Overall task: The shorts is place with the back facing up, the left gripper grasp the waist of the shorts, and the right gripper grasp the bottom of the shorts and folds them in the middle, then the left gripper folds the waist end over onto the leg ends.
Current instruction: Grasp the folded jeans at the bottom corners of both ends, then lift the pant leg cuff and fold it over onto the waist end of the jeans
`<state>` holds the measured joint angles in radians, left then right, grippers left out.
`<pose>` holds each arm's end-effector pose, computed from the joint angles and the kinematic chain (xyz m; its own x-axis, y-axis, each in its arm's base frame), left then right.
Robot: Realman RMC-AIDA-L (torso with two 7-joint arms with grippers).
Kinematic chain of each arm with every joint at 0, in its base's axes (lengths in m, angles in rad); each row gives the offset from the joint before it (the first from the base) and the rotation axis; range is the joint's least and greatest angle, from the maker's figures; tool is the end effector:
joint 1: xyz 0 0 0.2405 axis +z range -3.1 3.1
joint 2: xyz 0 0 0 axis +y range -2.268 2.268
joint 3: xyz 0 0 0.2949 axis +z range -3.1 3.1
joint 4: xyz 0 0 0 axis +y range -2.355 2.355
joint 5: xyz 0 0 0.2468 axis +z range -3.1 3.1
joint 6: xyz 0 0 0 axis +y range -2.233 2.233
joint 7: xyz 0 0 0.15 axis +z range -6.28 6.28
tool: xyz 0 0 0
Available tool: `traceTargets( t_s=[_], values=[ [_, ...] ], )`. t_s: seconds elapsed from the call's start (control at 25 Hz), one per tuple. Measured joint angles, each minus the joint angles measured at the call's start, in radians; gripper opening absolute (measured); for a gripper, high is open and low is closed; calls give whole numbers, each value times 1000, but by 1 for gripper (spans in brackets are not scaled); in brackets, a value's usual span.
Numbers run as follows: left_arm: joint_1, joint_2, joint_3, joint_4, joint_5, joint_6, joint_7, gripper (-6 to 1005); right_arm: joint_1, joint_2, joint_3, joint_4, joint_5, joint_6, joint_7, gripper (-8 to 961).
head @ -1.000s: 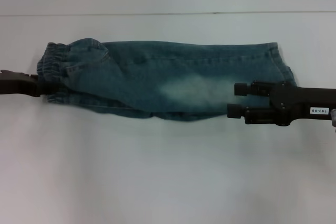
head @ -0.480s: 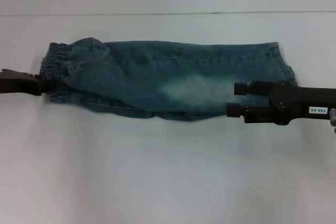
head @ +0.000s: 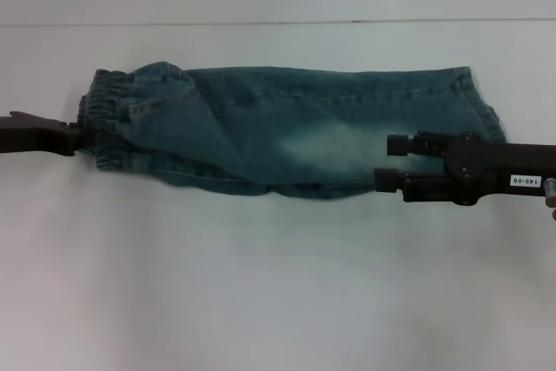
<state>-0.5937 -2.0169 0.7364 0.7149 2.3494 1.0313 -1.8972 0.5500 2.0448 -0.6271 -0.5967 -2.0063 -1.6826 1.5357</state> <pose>-0.3718 0.4495 0.0230 0.6767 0.6626 0.3211 0.7090 -0.4687 -0.5270 0.3074 0.3700 -0.0120 0.6751 -0.4865 -0.5546 -0.5587 -0.8281 0.0464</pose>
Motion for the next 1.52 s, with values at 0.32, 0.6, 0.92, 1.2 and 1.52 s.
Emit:
traceTargets(
  t_s=[0.32,0.6,0.92,1.2,1.52],
  values=[
    [0,1,0,-3,-1,3,3,64,1,0,1,0,0,-1,0,899],
    [1,1,0,-3,-8,28,15,36,2,1,-1,1,0,0,-1,900],
    [12,37,-107,59,-92,213,14,34,7,9,1,15,4,31,-3,836],
    [-11,70,-183,81,-142,382,-14,36,29,27,1,59,12,143,-1,701],
    [-59,67,-181,90,-146,438,-36,35,57,52,0,314,325,405,-299,474]
  ],
)
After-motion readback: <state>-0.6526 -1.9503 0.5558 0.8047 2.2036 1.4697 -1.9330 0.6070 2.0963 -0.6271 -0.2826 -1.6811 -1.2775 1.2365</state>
